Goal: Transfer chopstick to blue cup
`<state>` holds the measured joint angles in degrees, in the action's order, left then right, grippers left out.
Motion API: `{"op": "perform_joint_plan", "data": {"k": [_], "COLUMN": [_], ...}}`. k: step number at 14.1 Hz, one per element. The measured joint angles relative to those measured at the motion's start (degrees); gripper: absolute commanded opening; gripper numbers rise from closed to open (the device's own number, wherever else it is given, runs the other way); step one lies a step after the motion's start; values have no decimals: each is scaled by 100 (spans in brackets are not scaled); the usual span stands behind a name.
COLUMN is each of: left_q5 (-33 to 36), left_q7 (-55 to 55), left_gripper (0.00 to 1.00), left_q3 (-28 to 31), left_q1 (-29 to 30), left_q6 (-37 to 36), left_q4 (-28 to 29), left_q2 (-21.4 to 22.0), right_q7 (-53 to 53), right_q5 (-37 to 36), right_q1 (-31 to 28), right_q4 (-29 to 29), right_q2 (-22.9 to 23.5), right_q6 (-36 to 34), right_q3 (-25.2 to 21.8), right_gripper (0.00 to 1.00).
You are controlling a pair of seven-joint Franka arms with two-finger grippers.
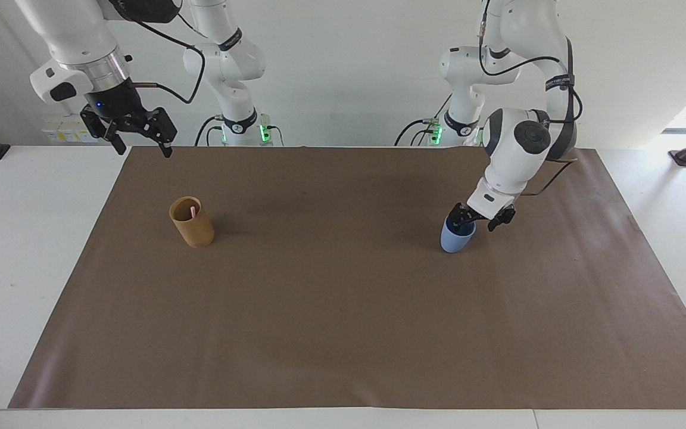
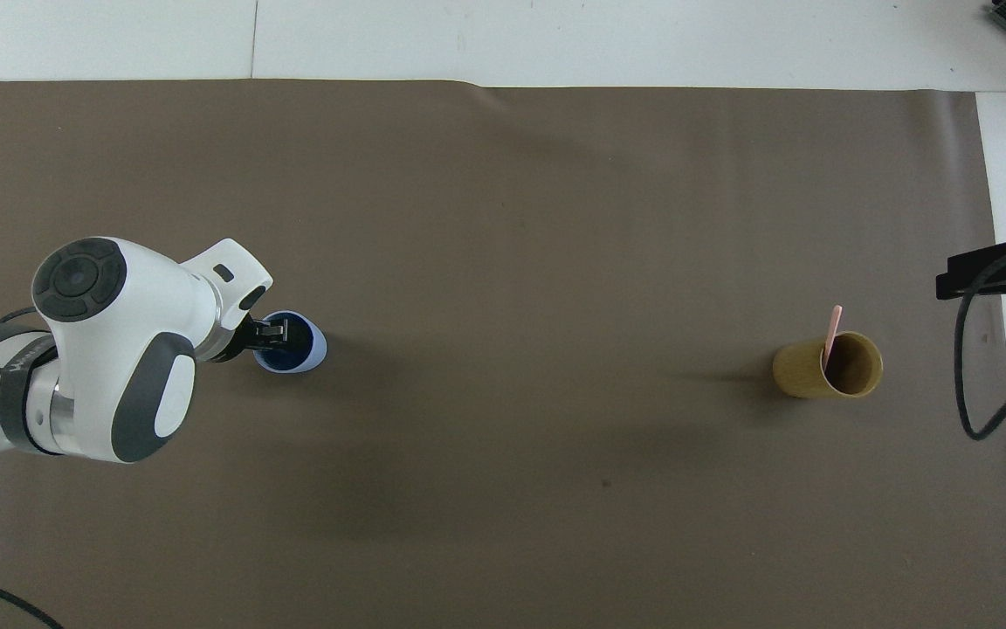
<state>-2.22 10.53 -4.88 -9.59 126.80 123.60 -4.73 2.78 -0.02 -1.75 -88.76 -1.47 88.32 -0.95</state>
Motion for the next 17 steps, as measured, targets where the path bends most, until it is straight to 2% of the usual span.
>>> {"op": "perform_joint_plan", "data": {"k": [1, 2, 10, 13, 17], "left_q5": [0, 0, -1, 69, 220], "left_q7": [5, 5, -359, -64, 1132], "left_gripper": [31, 1, 0, 0, 0], "left_q3": [0, 2, 11, 9, -25], "left_q1": [-5, -5, -47, -464, -1470], "left_q6": [13, 16, 31, -144, -251], "left_q4": [10, 12, -68, -400, -752], "left_q2": [-7, -7, -9, -33, -57], "right_q7": [0, 0, 0, 0, 0], "right_q5": [0, 0, 0, 0, 0], "right_q1": [0, 0, 0, 0, 0], "right_q4": [0, 0, 0, 0, 0], "right_q2": [0, 0, 0, 0, 0], "right_q6": [0, 0, 0, 0, 0], "right_q3": [0, 0, 0, 0, 0], "right_gripper": [100, 100, 100, 100, 100]}}
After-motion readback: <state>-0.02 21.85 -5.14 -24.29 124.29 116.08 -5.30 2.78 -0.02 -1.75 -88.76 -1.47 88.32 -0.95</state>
